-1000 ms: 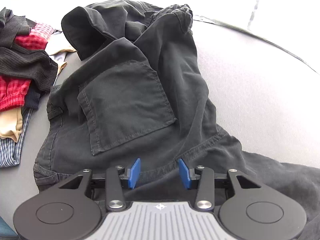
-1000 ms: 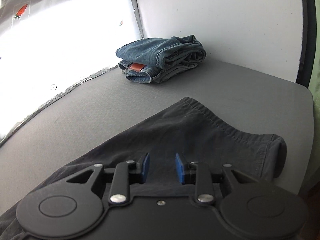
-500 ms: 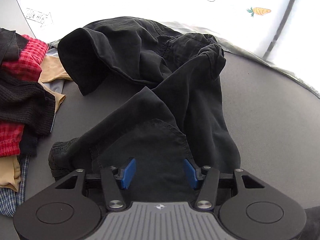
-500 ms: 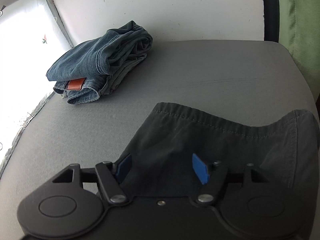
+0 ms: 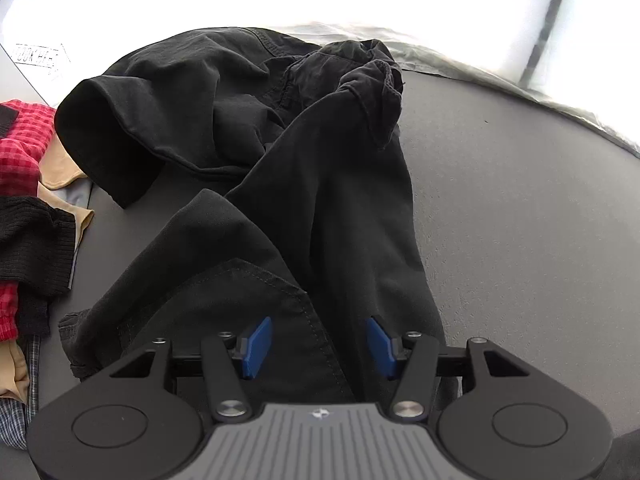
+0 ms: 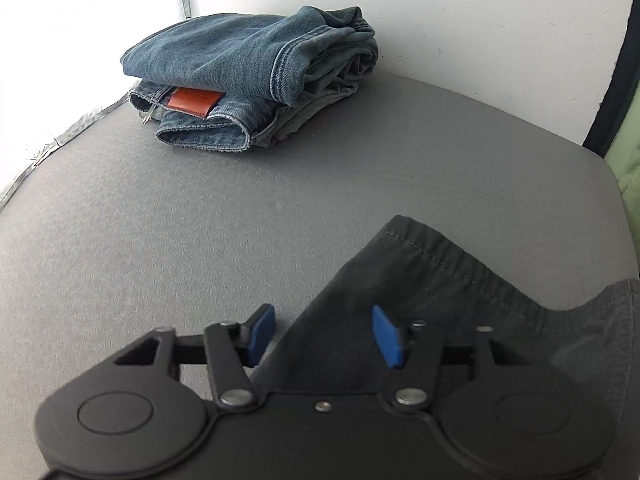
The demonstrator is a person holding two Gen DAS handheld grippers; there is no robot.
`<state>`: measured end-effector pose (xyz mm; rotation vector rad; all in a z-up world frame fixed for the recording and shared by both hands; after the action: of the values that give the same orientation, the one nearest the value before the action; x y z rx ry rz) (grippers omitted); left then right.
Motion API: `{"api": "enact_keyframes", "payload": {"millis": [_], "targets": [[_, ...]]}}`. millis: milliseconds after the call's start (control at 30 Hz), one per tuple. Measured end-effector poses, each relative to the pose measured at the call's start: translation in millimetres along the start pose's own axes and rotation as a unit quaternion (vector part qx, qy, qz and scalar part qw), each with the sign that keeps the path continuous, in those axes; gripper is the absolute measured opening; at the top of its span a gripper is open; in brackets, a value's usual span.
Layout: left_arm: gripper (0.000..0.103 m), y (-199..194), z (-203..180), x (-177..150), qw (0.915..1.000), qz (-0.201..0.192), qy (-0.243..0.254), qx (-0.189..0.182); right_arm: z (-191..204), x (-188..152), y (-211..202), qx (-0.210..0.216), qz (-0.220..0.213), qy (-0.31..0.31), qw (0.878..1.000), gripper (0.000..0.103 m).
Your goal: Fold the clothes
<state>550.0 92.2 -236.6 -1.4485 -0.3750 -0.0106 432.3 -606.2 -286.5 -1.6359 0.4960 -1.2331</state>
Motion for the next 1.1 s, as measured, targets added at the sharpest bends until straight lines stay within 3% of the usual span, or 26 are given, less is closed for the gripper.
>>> {"api": "enact_keyframes", "payload": {"millis": [33,200,267,367,400,467,500,567,667,767,900,1100], "targets": [[0.054,0.4,0.6,-1.1,1.0,0.002,-0.008,-0.001,-1.8,1.8,0.3,0.007,0.005,0.016,1.0,0.001],[0.054,-3.4,4.0,-5.6,0.9996,0.003,-0.026,0.01,-5.0,13.7,-6.8,0.045,0.005,0.063,0.997,0.001],[0.054,-6.2,4.9,-5.0,0.9996,-0.001,-0.022,0.02,1.0,25.8,-27.3,0.076,-0.031,0.061,0.995,0.001],[0.054,-8.4,6.2,-2.4,0.9994,-0.006,-0.021,0.027,17.1,39.3,-55.6,0.16,-0.093,0.057,0.981,0.002],[0.054,-9.1,7.1,-1.0,0.9994,-0.007,-0.022,0.027,25.0,39.7,-57.4,0.17,-0.102,0.038,0.979,0.003],[0.054,-10.5,9.8,3.4,0.9992,-0.013,-0.019,0.034,41.6,31.1,-48.7,0.124,-0.089,-0.029,0.988,0.035],[0.054,-12.2,12.6,8.8,0.999,-0.02,-0.012,0.039,47.6,25.3,-47.5,0.098,-0.087,-0.058,0.99,0.038],[0.055,-17.8,19.3,23.0,0.9978,-0.039,0.006,0.053,53.5,11.3,-61.1,0.086,-0.111,-0.084,0.986,0.042],[0.063,-30.1,37.2,53.5,0.9941,-0.079,0.009,0.073,56.1,-25.9,-82.1,0.137,-0.1,-0.055,0.984,0.054],[0.068,-41.5,58.4,84.8,0.9907,-0.11,-0.001,0.079,66.4,-75.4,-86.3,0.146,-0.07,-0.057,0.985,0.059],[0.074,-49.2,84.4,114.8,0.9876,-0.141,-0.009,0.068,77.1,-126.3,-82.2,0.127,-0.031,-0.072,0.989,0.066],[0.074,-26.8,116.0,115.0,0.9903,-0.135,-0.032,0.005,84.6,-165.1,-92.9,0.105,-0.028,-0.097,0.989,0.085]]}}
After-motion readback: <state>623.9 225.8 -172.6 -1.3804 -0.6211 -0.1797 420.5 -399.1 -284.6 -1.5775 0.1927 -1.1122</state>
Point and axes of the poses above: each gripper's, at about its wrist camera, not at the fingertips, and y roughly the way its jaws point, z to its left, x to its top, the point moved 10 cm from there along y, roughly the way its jaws point, and after that the axes turned 9 degrees about z, right-handed, at the moved point
